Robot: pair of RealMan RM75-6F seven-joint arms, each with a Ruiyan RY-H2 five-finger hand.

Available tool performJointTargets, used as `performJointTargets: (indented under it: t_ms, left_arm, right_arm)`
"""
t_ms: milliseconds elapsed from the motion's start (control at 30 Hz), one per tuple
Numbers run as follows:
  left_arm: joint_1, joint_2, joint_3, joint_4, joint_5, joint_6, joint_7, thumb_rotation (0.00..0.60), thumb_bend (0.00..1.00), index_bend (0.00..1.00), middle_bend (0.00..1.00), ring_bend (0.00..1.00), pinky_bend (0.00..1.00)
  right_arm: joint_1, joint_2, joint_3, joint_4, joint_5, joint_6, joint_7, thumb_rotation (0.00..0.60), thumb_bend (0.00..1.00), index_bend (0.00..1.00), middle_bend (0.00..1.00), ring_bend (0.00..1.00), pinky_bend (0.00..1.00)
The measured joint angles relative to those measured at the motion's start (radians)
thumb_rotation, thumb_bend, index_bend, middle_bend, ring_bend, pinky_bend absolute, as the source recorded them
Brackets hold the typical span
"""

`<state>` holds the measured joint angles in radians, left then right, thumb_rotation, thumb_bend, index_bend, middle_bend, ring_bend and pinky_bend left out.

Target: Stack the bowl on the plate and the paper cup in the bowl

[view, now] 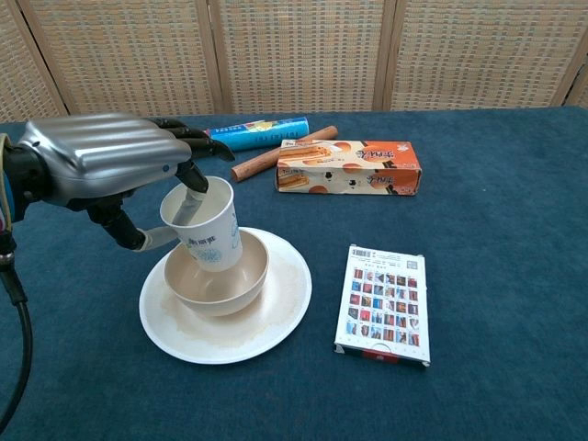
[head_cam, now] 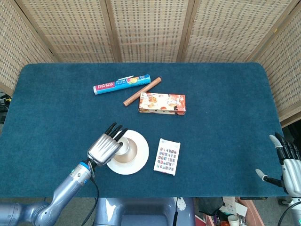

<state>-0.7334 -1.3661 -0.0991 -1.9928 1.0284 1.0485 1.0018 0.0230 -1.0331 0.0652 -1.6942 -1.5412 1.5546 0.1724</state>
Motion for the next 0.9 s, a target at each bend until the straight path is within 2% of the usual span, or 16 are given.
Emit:
performJointTargets:
  t_ms: [667, 900]
  left_arm:
    - [-0.081, -0.099, 0.057, 0.085, -0.128, 0.031, 0.061, 0.6, 0.42, 0.6, 0.07, 0.0, 0.01]
    - [-0.094, -0.114, 0.073, 0.105, -0.148, 0.048, 0.067, 0.6, 0.42, 0.53, 0.02, 0.0, 0.0]
  right_arm:
    - [-0.004, 0.003, 0.004, 0.004, 0.005, 0.006, 0.015, 0.6, 0.15, 0.0, 0.0, 0.0, 0.0]
    - [-0.004, 0.004, 0.006, 0.005, 0.007, 0.006, 0.018, 0.6, 0.15, 0.0, 0.0, 0.0, 0.0]
